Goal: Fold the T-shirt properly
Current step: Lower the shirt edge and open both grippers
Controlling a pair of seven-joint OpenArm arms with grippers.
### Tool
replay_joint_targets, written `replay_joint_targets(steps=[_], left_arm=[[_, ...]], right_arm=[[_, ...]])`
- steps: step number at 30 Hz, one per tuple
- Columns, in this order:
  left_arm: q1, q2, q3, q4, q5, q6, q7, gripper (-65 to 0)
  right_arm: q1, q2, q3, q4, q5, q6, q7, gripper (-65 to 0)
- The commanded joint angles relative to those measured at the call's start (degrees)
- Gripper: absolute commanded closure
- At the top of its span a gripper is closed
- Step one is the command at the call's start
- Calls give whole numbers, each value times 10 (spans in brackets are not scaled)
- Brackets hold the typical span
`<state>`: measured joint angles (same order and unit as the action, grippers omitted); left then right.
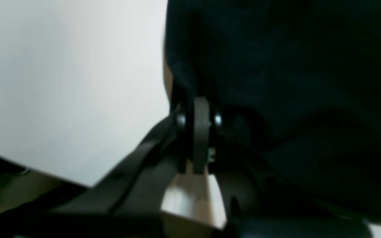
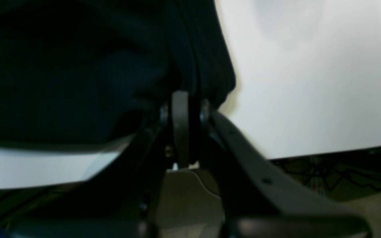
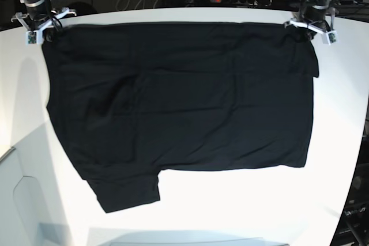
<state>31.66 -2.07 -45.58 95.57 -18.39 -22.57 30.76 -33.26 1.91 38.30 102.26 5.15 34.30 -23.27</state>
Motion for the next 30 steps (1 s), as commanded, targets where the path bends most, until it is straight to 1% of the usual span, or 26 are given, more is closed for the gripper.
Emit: replay_joint_targets(steps=[1, 5, 21, 22, 23, 25, 27, 29, 30], left_arm=[[6, -5, -15, 3, -1, -1, -6, -1], [0, -4, -50, -16, -1, -5, -6, -1], [3, -7, -52, -20, -2, -5, -6, -7], [5, -7, -52, -18, -2, -5, -5, -18], [5, -8, -52, -15, -2, -5, -5, -42], [6, -6, -53, -14, -2, -5, -5, -121], [6, -5, -53, -13, -2, -5, -5, -218], [6, -5, -53, -13, -2, -5, -5, -288], [6, -4, -54, -13, -3, -5, -6, -309]], right_arm=[[-5, 6, 6, 7, 4, 13, 12, 0], [-7, 5, 7, 7, 4, 13, 12, 0], [-15, 9, 5, 8, 4, 13, 12, 0], [-16, 9, 4, 8, 4, 13, 12, 0], [-16, 9, 3, 8, 4, 13, 12, -3], [-16, 9, 3, 8, 4, 13, 13, -69], [-16, 9, 3, 10, 4, 13, 16, -152], [-16, 9, 4, 12, 5, 13, 17, -219], [-14, 8, 6, 13, 5, 13, 17, -244]])
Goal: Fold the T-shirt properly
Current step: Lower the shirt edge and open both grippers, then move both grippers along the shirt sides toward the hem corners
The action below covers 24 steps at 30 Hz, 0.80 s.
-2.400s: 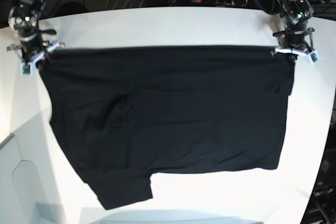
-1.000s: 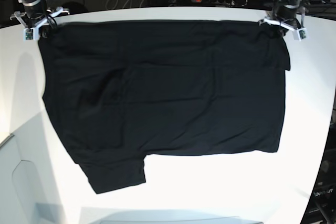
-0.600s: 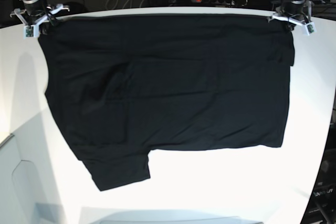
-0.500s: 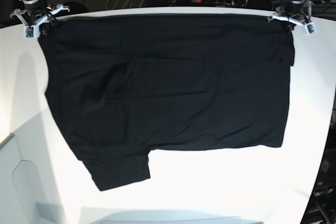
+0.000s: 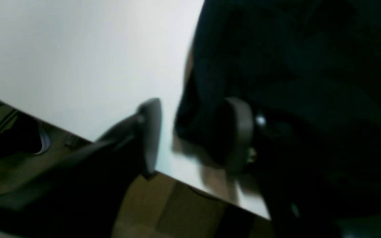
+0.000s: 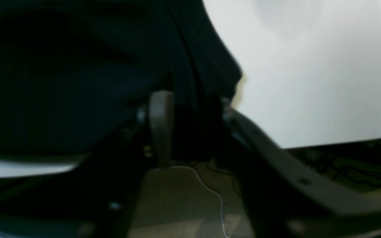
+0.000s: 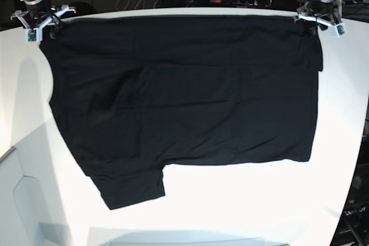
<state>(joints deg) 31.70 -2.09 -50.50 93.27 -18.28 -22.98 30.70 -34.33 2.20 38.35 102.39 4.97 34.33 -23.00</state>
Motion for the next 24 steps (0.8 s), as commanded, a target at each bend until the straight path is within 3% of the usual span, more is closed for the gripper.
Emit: replay_joint_targets(steps=[1, 11, 24], left_arm=[[5, -4, -6, 10, -5, -1, -7, -317], [-17, -2, -77, 11, -7, -1, -5, -320], [-71, -7, -90, 41, -6, 1, -5, -320]], right_arm=[[0, 4, 6, 14, 7, 12, 14, -260], [5, -7, 7, 63, 11, 12, 14, -274], [118, -15, -23, 71, 7, 12, -4, -274]])
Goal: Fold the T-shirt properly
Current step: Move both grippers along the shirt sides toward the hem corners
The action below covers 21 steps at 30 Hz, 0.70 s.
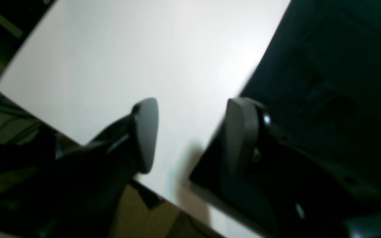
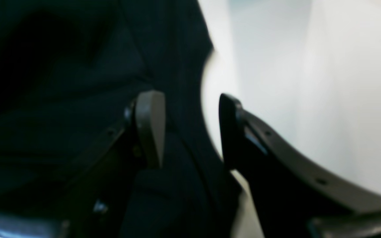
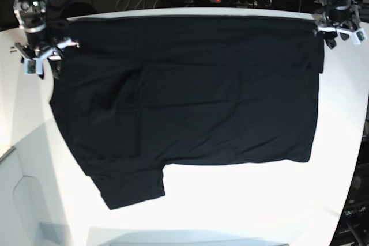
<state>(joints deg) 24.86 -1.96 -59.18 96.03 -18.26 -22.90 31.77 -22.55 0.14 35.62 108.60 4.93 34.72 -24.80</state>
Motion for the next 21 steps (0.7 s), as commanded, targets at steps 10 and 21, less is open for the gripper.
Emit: replay_joint_targets(steps=[10, 21], left_arm=[[-131, -11, 1, 25, -2, 2, -15, -320], [-275, -46, 95, -73, 141, -2, -17, -347]], right_arm=[[214, 35, -78, -55, 7, 6, -133, -274], [443, 97, -139, -388, 7, 5, -68, -275]])
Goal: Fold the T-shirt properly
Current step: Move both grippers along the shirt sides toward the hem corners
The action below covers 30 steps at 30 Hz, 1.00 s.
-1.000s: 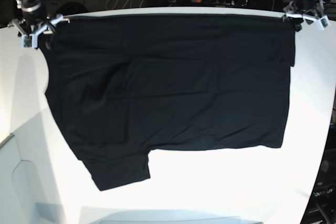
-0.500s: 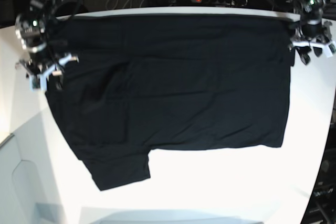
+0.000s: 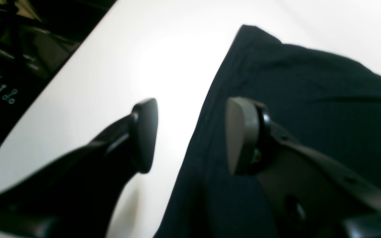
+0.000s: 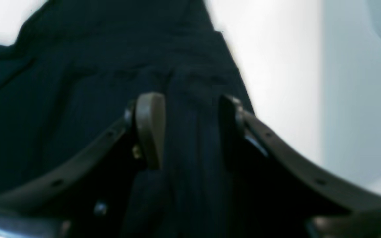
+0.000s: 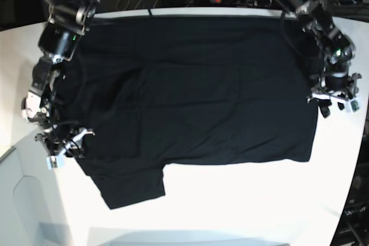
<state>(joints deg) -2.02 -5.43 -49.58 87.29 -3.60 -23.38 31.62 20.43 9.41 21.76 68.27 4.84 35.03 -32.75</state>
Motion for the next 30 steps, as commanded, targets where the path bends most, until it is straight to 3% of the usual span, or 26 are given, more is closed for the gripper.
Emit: replay_joint_targets(steps=[1, 6, 10, 13, 17, 21, 30], left_arm=[[-22, -19, 8, -6, 0, 3, -16, -369], [-95, -60, 42, -107, 14, 7, -19, -429], [-153, -89, 64, -185, 14, 7, -20, -429], [-195, -111, 86, -251, 14, 7, -22, -429], [-230, -128, 109, -343, 14, 7, -92, -429], [-254, -147, 144, -430, 14, 7, -157, -429], [-287, -159, 154, -520, 14, 7, -187, -429]], right_arm=[[31, 10, -7, -19, 7, 1, 30, -275], [103, 38, -52, -187, 7, -12, 138, -276], [147, 58, -87, -306, 7, -116, 237, -331], [165, 72, -135, -367, 7, -168, 306, -359], [167, 79, -169, -410, 7, -170, 353, -359], [167, 79, -169, -429, 7, -171, 366, -359], [157, 76, -166, -448, 7, -171, 365, -359]])
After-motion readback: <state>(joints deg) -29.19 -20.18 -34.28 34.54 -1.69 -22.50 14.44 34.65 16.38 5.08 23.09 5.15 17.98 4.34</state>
